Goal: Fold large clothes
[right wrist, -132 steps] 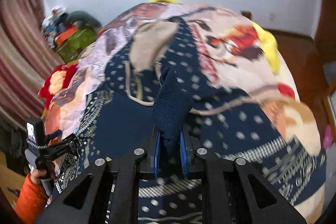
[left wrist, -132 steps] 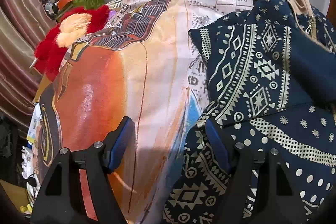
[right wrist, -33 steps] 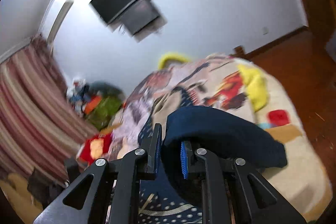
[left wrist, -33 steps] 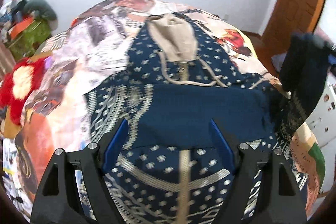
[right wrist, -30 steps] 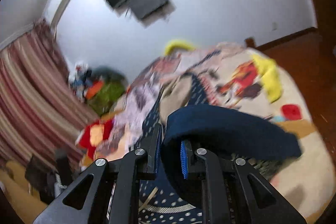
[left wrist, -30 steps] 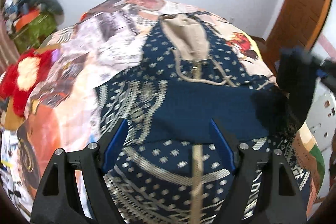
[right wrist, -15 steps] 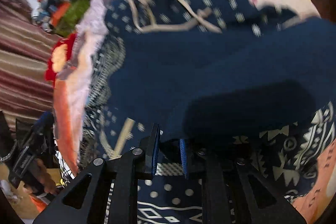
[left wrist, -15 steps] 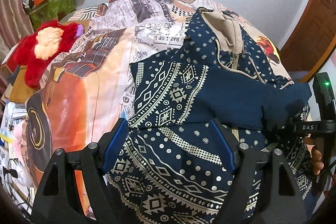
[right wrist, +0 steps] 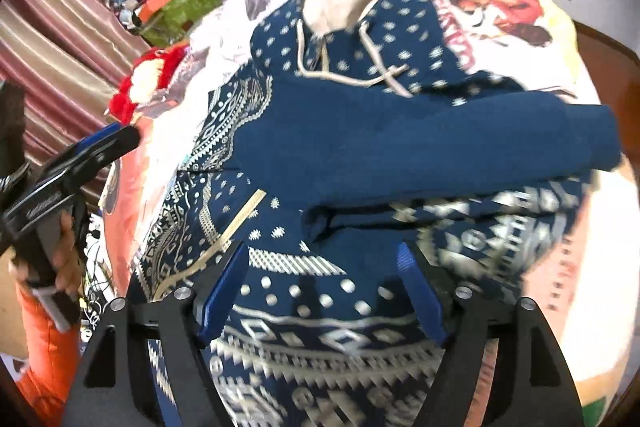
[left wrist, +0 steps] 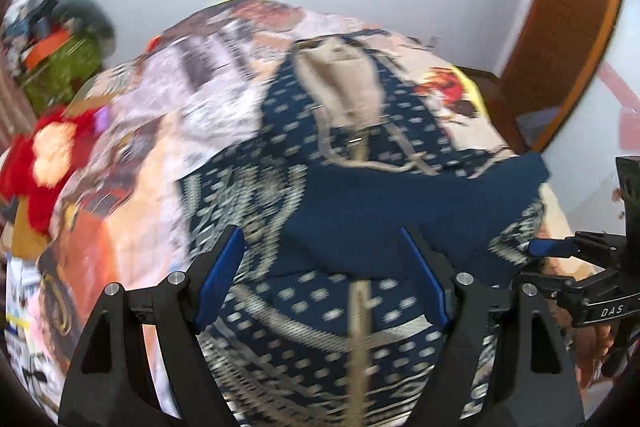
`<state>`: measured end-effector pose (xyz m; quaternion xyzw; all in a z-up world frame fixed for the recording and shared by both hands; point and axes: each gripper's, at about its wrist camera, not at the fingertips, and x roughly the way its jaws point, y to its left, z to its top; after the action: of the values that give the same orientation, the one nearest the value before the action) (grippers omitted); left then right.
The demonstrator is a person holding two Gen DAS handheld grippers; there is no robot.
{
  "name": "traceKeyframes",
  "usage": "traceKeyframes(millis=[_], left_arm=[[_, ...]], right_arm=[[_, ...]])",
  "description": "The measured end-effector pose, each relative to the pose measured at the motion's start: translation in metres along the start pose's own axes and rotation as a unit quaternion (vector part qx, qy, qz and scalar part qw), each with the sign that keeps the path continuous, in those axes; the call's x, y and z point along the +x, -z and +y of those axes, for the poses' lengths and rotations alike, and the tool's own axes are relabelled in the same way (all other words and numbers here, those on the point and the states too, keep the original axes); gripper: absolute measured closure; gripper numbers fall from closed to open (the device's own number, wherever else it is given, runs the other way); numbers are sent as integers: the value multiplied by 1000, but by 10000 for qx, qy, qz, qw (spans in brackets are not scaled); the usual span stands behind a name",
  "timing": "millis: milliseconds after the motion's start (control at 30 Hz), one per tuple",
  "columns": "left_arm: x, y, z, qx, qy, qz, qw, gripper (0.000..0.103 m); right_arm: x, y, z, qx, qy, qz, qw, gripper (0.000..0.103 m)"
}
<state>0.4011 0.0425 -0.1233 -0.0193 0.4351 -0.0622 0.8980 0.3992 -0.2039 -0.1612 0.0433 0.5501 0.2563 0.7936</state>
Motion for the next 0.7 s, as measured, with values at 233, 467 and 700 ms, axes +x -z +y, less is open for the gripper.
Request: traceKeyframes(millis=[233, 467, 700], left_arm=[[35, -26, -100, 766, 616, 370, 9945, 24], [86, -31, -203, 1719, 858, 746, 9785, 24], [131, -27, -252, 2360, 328, 695, 9687, 48]], right_arm=[[-73, 26, -64, 442, 671, -1010, 9916, 28], [-106, 51, -115, 659, 1388, -1273, 9799, 28], [-102, 64, -134, 659, 1592, -1239, 9772, 28]])
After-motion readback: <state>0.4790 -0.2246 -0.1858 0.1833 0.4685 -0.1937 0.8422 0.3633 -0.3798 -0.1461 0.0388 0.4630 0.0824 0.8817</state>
